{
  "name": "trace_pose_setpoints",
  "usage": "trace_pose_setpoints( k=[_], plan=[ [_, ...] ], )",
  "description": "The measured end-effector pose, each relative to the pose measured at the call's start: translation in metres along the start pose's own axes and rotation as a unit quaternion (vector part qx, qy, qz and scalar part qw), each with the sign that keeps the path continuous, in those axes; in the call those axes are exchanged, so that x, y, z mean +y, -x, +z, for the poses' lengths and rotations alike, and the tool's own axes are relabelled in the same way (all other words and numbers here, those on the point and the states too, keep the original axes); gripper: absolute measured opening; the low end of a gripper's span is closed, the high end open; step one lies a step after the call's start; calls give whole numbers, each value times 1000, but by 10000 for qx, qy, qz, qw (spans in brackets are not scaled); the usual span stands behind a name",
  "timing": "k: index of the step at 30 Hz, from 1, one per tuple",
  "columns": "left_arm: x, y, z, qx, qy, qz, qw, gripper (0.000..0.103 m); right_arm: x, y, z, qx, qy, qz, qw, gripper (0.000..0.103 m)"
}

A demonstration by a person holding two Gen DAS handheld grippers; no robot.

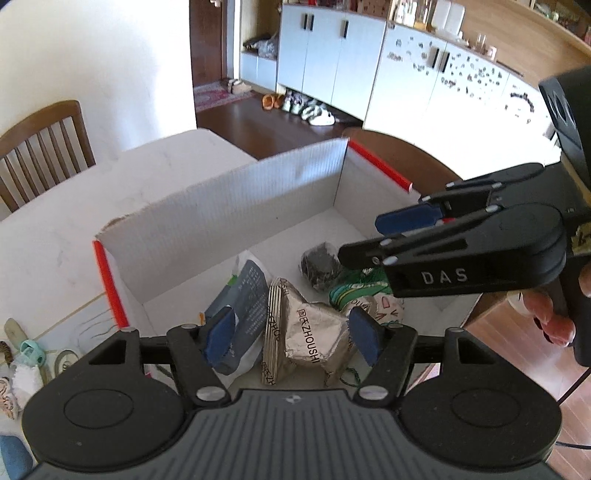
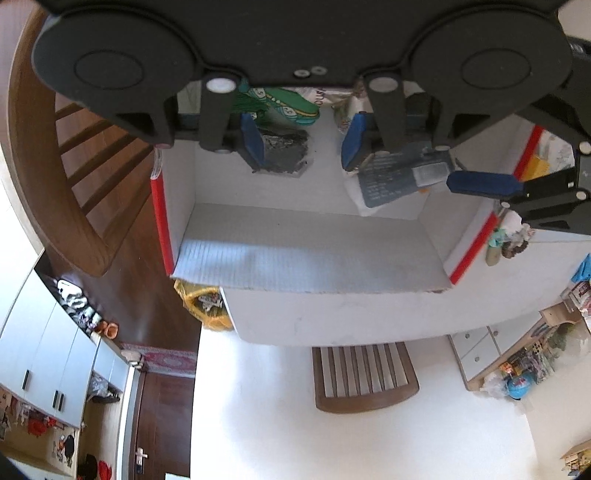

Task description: Organize objects

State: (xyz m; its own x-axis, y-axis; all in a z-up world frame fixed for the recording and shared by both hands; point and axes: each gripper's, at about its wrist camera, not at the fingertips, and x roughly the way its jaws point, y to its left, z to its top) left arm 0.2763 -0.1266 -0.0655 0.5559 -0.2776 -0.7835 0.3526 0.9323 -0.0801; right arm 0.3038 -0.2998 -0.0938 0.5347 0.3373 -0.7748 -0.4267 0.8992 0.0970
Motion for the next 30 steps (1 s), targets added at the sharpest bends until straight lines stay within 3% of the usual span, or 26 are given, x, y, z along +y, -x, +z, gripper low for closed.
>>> trace_pose_setpoints(
  k=[12, 16, 21, 23, 30],
  plan=[
    [17, 57, -17, -666, 127, 69, 9977, 68, 28, 45, -5, -378, 48, 88, 9992, 47],
    [29, 75, -23, -803, 205, 101, 9965, 75, 40, 60, -8, -586, 19, 5, 9983, 62],
    [49, 95, -31, -939, 331, 82, 9950, 79, 54, 72, -12, -744, -151, 0, 9971, 66],
    [55, 101, -35, -1003, 342, 82, 9943, 81, 61, 75, -14, -800, -244, 6, 9965, 73],
    [84, 121, -50, -1151, 448, 100, 9923, 85, 94, 82, -20, -949, -328, -25, 9949, 83]
  ],
)
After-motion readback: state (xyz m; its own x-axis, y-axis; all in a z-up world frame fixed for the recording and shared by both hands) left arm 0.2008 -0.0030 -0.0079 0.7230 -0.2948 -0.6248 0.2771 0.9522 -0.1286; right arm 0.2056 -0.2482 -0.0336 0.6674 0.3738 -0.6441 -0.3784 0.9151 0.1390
